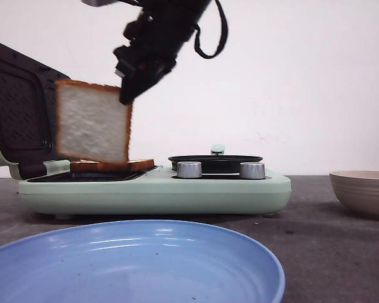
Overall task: Make breakfast with bread and shrimp
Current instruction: 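Carry the slice over the press and lower it beside the first slice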
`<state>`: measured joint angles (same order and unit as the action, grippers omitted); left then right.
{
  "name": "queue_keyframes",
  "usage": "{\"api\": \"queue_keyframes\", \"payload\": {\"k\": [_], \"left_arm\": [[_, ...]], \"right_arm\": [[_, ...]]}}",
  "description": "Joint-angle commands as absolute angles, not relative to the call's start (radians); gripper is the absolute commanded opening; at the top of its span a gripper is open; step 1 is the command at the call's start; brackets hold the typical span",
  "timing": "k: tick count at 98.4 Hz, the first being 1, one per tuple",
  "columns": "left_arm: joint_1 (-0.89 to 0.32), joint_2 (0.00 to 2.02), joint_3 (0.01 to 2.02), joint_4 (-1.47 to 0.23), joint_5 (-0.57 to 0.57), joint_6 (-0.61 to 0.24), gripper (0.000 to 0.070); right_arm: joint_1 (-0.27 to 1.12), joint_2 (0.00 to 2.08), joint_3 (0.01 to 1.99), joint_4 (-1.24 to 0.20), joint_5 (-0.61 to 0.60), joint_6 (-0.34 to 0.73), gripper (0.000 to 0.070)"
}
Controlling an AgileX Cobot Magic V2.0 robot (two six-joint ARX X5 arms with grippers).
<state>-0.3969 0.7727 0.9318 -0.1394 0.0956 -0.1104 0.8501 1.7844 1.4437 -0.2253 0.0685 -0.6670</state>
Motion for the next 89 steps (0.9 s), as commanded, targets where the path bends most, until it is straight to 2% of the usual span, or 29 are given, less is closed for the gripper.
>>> {"api": "queue_keyframes", "payload": {"k": [1,15,67,89], "left_arm": [[-0.399,0.776,0.947,-0.133,0.094,-0.089,0.0361],[-0.399,0.776,0.947,-0.133,0.094,-0.087,0.0361],[-0.399,0.776,0.947,-0.134,0.094,-0.08,0.036],[-0.399,0.776,0.947,-0.134,0.094,-0.08,0.036]], "right_arm": [[0.869,1.807,1.47,-0.193,0.08,-0.73,0.0007],[0.881,1.824,1.47,-0.161,0.084,-0.773,0.0007],[0.874,1.884,1.47,-0.143,0.146,-0.776,0.0006],[0.868,1.903,1.47,-0.104,0.217,-0.778,0.0007]]}}
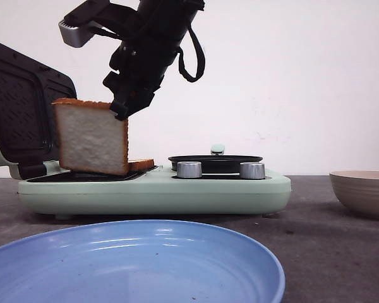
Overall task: Make breakfast with bread and shrimp
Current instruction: 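Carry the slice over the press and lower it beside the first slice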
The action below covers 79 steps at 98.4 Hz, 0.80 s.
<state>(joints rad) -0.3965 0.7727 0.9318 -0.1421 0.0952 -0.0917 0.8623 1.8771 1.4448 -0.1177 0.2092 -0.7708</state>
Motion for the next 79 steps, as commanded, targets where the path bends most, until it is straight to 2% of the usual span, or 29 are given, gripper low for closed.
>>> {"api": "queue_keyframes", "payload": {"k": [1,28,49,79], "left_arm": [[-0.399,0.776,0.947,-0.134,0.094,-0.08,0.0361],[-0.399,0.776,0.947,-0.134,0.094,-0.08,0.036],[-0.399,0.776,0.947,-0.134,0.094,-0.08,0.036],[-0.399,0.776,0.947,-0.135,0.094,-0.08,0.036]], "right_arm": [[0.868,1.903,1.47,-0.104,0.217,-0.778,0.0006],[0.863,1.903,1.47,-0.097,0.232,-0.786,0.0007],[0.87,1.904,1.47,-0.112,0.197,-0.772,0.0007],[0.871,1.904,1.47,-0.2,0.149,-0.704,0.0014]]}}
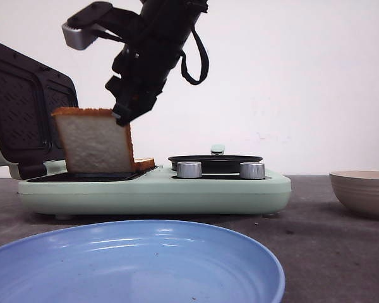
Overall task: Make breakfast with bread and shrimp
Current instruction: 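Carry the slice over the press and lower it beside the first slice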
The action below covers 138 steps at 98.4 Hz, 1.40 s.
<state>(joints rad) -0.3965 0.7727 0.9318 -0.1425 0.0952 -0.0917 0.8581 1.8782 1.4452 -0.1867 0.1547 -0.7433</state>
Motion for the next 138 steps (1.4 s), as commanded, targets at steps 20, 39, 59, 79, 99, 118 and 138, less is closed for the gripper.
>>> {"api": "queue_keyframes", "payload": {"k": [20,39,59,79,99,118,138], "left_arm": [[-0.399,0.776,0.947,-0.135,0.094,-0.08,0.036],[-0.399,0.776,0.947,-0.135,0.094,-0.08,0.036],[-0.399,0.776,0.947,-0.135,0.094,-0.08,0.036],[-0.399,0.776,0.947,-0.135,0.094,-0.08,0.036],[-0.399,0.776,0.947,-0.135,0.094,-0.08,0.036],[-0.399,0.776,0.947,-0.135,0.094,-0.08,0.036],[-0.399,0.776,0.947,-0.135,0.094,-0.08,0.036]], "right_arm": [[0.87,1.904,1.47,-0.279,0.1,-0.678,0.0137],[0.87,1.904,1.47,-0.316,0.023,-0.66,0.0137],[0.87,1.904,1.47,-0.317,0.0,-0.654,0.0141],[0.869,1.906,1.47,-0.324,-0.056,-0.639,0.0187],[0.866,1.934,1.47,-0.35,-0.052,-0.635,0.0216],[0.872,1.926,1.475,-0.342,-0.043,-0.613,0.0215],[0.87,1.859,1.522,-0.345,0.058,-0.593,0.0215]]}}
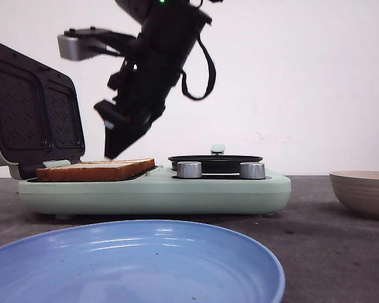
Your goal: Make breakfast with bread and shrimp
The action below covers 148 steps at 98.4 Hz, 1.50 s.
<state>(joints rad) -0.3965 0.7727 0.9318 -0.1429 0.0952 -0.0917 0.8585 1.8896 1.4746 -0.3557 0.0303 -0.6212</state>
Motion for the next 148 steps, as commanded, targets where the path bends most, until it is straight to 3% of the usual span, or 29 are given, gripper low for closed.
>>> {"api": "queue_keyframes", "payload": {"k": [1,40,66,82,97,103,121,148], "left_arm": [[-0.399,0.776,0.947,-0.135,0.094,-0.08,0.036],[-0.399,0.776,0.947,-0.146,0.059,-0.033,0.036],[-0.399,0.777,0.947,-0.198,0.04,-0.038,0.0361],[-0.398,0.776,0.947,-0.197,0.039,-0.054,0.0367],[-0.391,0.777,0.947,-0.186,0.017,-0.108,0.037],[-0.38,0.778,0.947,-0.18,0.013,-0.136,0.0406],[-0.327,0.787,0.947,-0.131,0.001,-0.234,0.0408],[-0.189,0.82,0.947,-0.057,0.009,-0.5,0.0408]], "right_arm": [[0.869,1.854,1.523,-0.345,0.062,-0.589,0.0214],[0.719,1.6,1.536,-0.384,-0.03,-0.166,0.0213],[0.591,1.436,1.485,-0.465,-0.098,-0.119,0.0206],[0.5,1.3,1.293,-0.387,-0.139,-0.068,0.0203],[0.423,1.128,1.012,-0.211,-0.162,0.061,0.0204],[0.401,1.063,0.91,-0.159,-0.161,0.109,0.0204],[0.374,0.916,0.671,-0.101,-0.16,0.201,0.0204],[0.374,0.8,0.511,-0.097,-0.161,0.25,0.0204]]}}
